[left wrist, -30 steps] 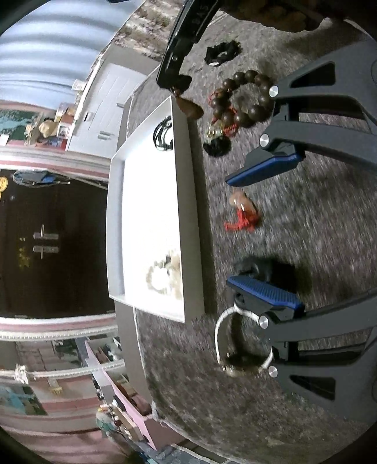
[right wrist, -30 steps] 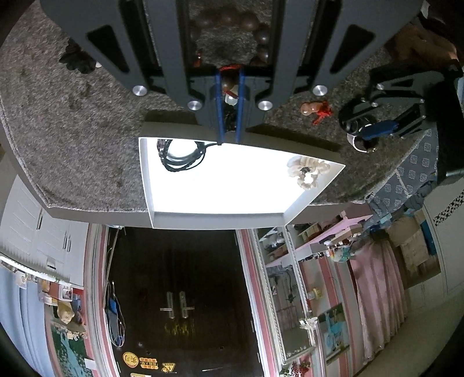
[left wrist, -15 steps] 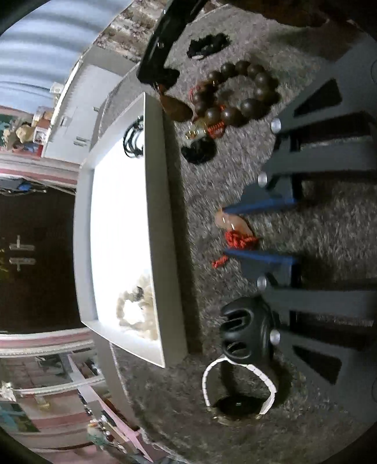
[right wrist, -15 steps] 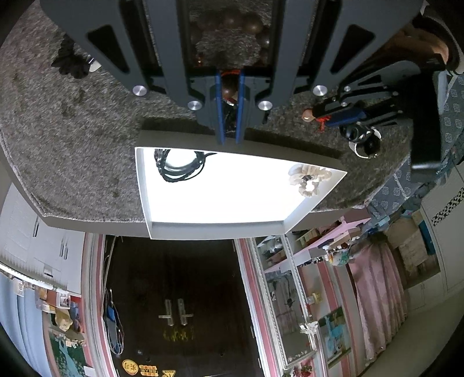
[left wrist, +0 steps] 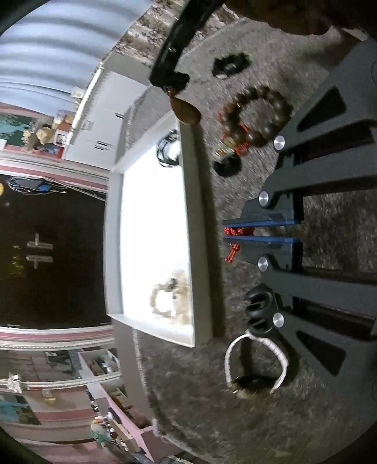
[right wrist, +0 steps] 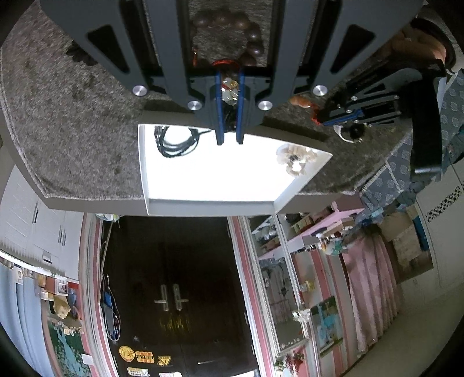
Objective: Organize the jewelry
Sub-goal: 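Carry both pendants into the white tray and open both tools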
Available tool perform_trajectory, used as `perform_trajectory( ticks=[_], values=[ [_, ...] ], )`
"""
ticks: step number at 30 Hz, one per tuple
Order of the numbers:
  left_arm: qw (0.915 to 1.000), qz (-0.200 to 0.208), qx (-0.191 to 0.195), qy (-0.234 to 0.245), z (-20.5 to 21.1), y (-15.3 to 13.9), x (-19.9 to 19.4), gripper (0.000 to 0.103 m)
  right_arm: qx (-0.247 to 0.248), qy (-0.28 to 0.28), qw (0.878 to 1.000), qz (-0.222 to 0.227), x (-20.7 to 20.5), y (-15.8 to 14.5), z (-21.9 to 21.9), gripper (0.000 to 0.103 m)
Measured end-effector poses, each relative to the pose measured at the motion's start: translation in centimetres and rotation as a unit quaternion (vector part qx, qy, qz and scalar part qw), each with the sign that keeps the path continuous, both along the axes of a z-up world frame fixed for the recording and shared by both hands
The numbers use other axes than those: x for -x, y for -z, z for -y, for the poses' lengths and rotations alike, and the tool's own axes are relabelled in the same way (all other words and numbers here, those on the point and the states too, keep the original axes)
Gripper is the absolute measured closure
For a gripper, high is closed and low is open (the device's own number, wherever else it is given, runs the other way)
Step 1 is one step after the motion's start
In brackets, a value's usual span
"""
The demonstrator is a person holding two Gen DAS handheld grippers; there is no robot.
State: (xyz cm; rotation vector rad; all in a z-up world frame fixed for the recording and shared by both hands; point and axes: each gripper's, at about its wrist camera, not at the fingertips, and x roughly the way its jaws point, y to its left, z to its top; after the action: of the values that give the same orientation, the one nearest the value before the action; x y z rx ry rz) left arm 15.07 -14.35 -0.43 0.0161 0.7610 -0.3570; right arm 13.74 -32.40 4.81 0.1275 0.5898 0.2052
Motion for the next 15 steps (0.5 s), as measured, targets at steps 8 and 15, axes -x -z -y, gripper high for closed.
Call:
perform_trajectory(
  ticks=[8,15],
  values=[
    [0.999,0.042,0.011,0.01,-0.5,-4.4,0.7,0.101,0.001,-0.003,1.0,0.025,0.7,-2.3,0.1,0.096],
    [0.998,0.062,0.011,0.01,0.0,-6.8,-0.7,0.101,0.005,-0.005,0.999,0.04,0.3,-3.6,0.1,0.096]
  ],
)
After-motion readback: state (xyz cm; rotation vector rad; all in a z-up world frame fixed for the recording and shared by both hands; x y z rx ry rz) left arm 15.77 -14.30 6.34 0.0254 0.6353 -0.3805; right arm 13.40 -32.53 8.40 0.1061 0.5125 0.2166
